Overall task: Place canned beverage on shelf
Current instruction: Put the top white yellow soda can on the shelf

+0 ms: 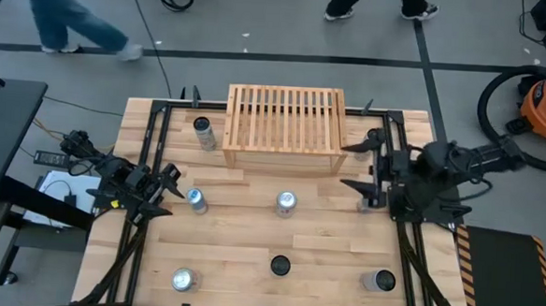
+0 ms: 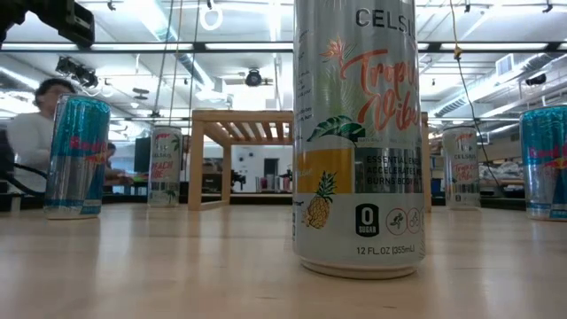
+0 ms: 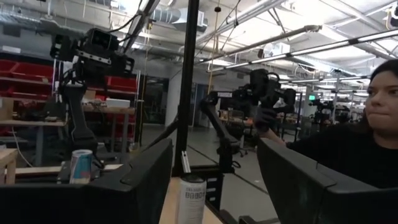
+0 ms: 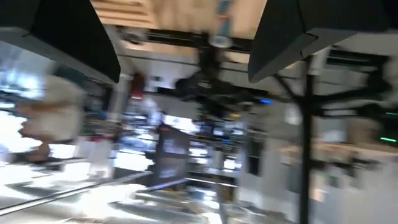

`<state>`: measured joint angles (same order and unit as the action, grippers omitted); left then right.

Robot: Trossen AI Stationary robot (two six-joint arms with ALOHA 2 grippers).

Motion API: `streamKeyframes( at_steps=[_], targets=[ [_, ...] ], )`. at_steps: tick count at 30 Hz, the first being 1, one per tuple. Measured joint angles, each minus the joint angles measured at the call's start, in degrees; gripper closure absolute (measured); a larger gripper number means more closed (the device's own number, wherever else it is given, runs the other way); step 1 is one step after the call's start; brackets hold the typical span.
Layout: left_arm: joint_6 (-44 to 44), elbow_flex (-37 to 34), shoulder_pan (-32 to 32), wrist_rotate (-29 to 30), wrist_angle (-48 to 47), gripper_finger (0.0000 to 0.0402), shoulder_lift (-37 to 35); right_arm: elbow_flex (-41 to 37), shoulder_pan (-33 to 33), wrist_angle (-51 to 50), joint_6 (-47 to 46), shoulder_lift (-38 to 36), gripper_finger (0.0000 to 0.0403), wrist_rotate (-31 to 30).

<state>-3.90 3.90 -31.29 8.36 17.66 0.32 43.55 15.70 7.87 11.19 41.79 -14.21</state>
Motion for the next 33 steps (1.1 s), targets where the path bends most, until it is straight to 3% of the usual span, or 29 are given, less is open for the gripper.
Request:
streamKeyframes(
  at_steps=[10,14,22,33],
  targets=[
    [-0.1,0.0,0.0,0.0,-1.1,0.0159,0.0,0.0,-15.4,-2.9,-4.0,1.5,0.0039,13.9],
    [-1.5,0.0,0.0,0.0,-1.6,0.0159,0.0,0.0,-21.9,-8.4,-6.6,0.2,0.0039,14.7],
    [-1.9,0.0,0.0,0.0,-3.3,0.0159,0.0,0.0,-31.5,-23.5,-11.8,-3.1,0.0039,9.7],
    [-2.0,0.0,0.0,0.0,-3.4,0.0159,0.0,0.0,-35.1,-37.8,-17.6,-4.3,0.0039,-9.3]
  ],
)
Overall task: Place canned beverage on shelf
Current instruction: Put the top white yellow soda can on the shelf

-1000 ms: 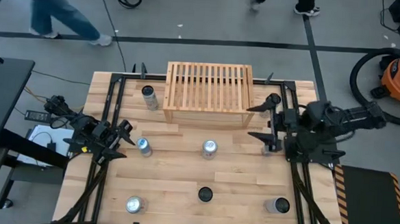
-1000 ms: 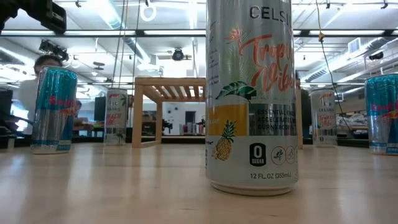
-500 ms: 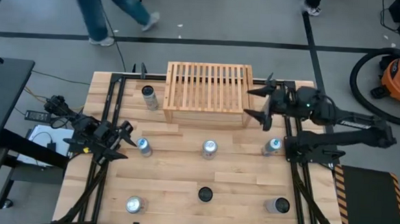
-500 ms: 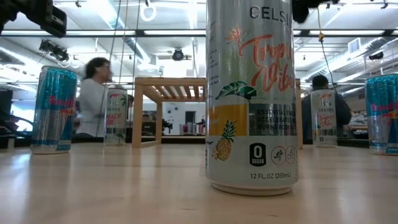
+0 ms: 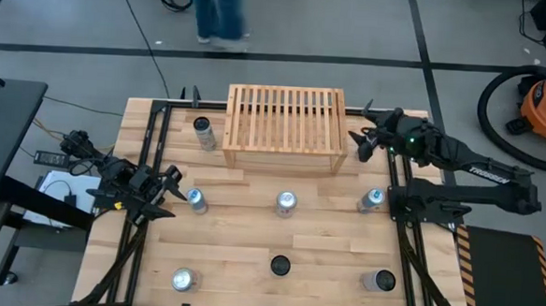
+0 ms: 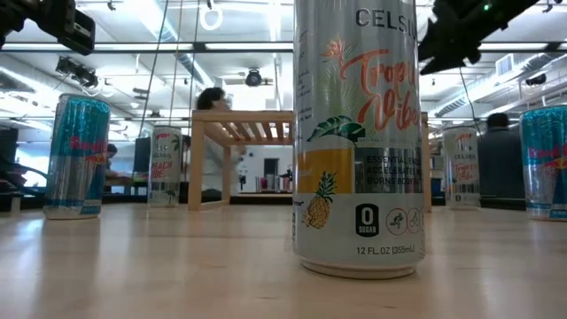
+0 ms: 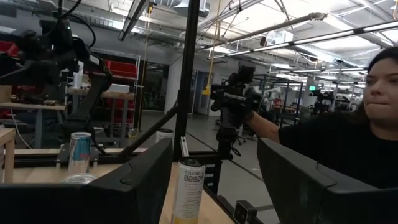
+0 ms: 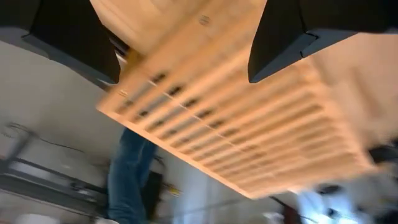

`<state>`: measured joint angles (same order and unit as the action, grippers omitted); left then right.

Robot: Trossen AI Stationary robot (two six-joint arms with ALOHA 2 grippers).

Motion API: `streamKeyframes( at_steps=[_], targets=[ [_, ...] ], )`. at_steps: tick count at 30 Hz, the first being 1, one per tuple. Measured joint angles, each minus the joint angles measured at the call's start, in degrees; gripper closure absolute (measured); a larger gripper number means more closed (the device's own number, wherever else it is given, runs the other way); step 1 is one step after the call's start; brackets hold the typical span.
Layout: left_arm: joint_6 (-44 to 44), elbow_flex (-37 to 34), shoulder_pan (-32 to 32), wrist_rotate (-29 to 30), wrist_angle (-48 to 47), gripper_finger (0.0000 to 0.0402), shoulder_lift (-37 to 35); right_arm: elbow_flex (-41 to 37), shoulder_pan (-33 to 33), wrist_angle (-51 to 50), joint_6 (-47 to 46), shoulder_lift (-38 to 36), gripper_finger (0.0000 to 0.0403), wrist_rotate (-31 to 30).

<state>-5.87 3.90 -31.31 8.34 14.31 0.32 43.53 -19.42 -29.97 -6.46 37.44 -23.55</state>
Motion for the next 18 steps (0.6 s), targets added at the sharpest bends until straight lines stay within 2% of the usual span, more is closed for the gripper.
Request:
streamKeyframes(
  at_steps=[6,18],
  targets=[
    [0.0,0.0,0.0,0.0,0.0,0.0159,0.0,0.0,0.0,-7.1,-4.7,0.0,0.0039,-6.5],
    [0.0,0.0,0.0,0.0,0.0,0.0159,0.0,0.0,0.0,-16.9,-24.2,0.0,0.0039,-13.9]
  ],
)
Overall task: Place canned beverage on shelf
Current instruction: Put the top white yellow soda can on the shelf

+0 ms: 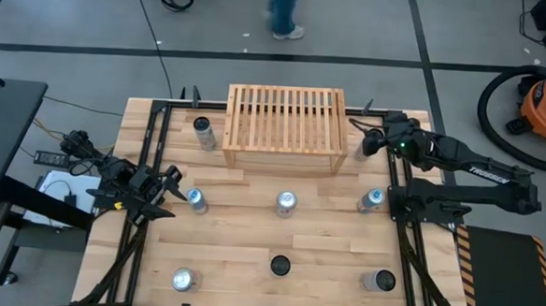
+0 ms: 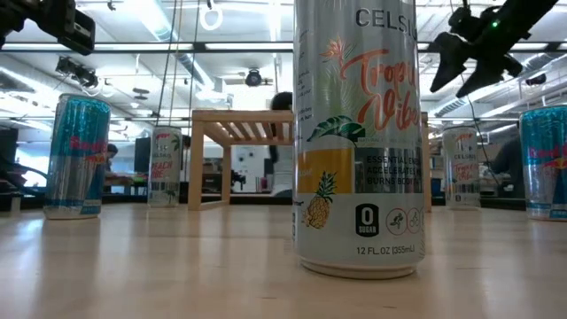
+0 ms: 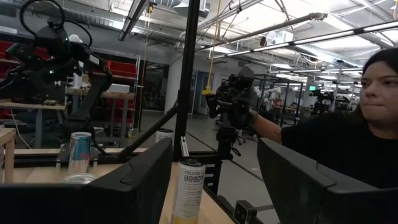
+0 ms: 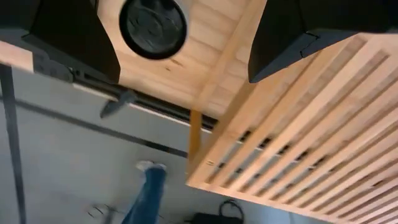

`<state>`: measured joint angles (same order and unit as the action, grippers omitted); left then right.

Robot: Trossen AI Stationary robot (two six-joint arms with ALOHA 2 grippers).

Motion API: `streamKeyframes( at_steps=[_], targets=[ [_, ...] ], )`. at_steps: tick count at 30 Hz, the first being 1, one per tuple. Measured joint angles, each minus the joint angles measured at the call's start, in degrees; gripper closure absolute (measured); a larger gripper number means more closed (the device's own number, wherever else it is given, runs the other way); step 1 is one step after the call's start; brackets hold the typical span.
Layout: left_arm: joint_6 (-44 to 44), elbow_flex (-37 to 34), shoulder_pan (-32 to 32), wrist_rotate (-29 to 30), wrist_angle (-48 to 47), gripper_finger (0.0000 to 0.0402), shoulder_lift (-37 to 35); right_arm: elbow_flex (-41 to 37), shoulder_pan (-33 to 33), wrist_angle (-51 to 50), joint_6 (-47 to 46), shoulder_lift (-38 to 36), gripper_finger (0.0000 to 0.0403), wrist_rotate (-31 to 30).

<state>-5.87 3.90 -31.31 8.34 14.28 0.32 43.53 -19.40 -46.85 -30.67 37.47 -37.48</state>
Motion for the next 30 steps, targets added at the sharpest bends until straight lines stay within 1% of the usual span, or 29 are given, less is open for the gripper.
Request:
streamKeyframes(
  at_steps=[5,8,11,15,26,30],
  targets=[
    [0.0,0.0,0.0,0.0,0.0,0.0159,0.0,-1.6,0.0,-1.6,-5.5,0.0,0.0039,-0.4],
    [0.0,0.0,0.0,0.0,0.0,0.0159,0.0,-3.2,0.0,-1.7,-7.2,0.3,0.0039,-0.6],
    [0.0,0.0,0.0,0.0,0.0,0.0159,0.0,-4.8,0.0,-1.8,-7.4,0.6,0.0039,-2.7],
    [-1.2,0.0,0.0,0.0,0.0,0.0159,0.0,-6.4,0.0,-1.8,-10.4,1.2,0.0039,-5.0],
    [-1.0,0.0,0.0,0.0,0.0,0.0159,0.0,-10.1,0.0,-1.1,-13.2,4.0,0.0039,-4.9],
    [-1.0,0.0,0.0,0.0,0.0,0.0159,0.0,-11.2,-0.3,2.4,-13.0,5.1,0.0039,-5.0]
  ],
)
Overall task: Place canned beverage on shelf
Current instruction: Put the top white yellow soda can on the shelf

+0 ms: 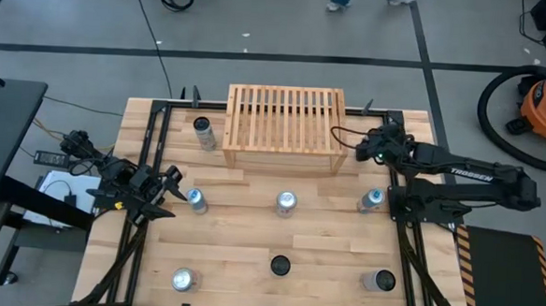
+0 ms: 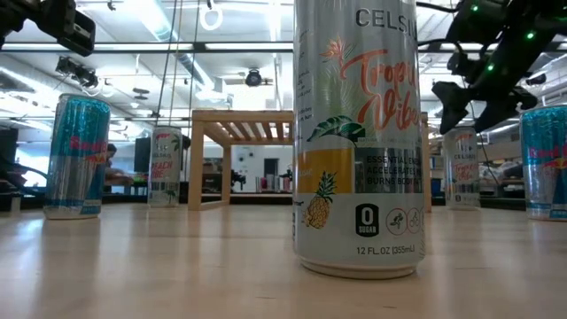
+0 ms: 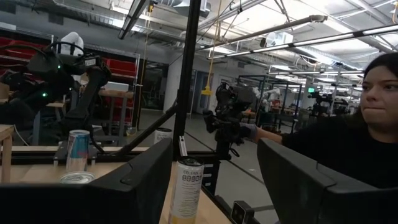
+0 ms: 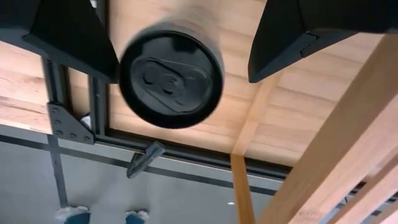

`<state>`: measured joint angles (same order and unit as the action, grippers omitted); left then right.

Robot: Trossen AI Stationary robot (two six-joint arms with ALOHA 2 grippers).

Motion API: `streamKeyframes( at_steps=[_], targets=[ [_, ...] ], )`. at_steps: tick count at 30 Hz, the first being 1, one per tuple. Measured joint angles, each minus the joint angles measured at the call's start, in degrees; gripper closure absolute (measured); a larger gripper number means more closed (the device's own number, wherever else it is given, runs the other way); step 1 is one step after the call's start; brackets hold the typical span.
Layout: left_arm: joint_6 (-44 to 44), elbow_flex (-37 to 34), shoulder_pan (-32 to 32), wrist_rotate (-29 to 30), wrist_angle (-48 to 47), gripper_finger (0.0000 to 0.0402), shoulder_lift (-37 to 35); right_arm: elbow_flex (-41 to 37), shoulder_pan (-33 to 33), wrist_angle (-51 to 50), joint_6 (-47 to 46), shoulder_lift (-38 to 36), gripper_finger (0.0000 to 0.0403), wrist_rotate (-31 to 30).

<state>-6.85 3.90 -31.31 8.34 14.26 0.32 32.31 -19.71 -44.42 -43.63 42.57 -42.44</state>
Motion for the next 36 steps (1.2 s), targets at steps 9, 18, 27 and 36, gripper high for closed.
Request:
streamKeyframes(
  at_steps=[9,18,27,36],
  targets=[
    [0.0,0.0,0.0,0.0,0.0,0.0159,0.0,-1.0,-2.9,3.2,1.8,3.9,0.0039,1.9],
    [0.2,0.0,0.0,0.0,0.0,0.0159,0.0,-1.0,-4.1,3.4,3.3,7.0,0.0107,1.9],
    [0.2,0.0,0.0,0.0,0.0,0.0159,0.0,-1.0,-4.1,3.8,4.9,6.8,0.0141,2.1],
    [0.1,0.0,0.0,0.0,0.0,0.0159,0.0,1.0,-4.1,5.2,7.1,6.8,0.0138,6.0]
  ],
)
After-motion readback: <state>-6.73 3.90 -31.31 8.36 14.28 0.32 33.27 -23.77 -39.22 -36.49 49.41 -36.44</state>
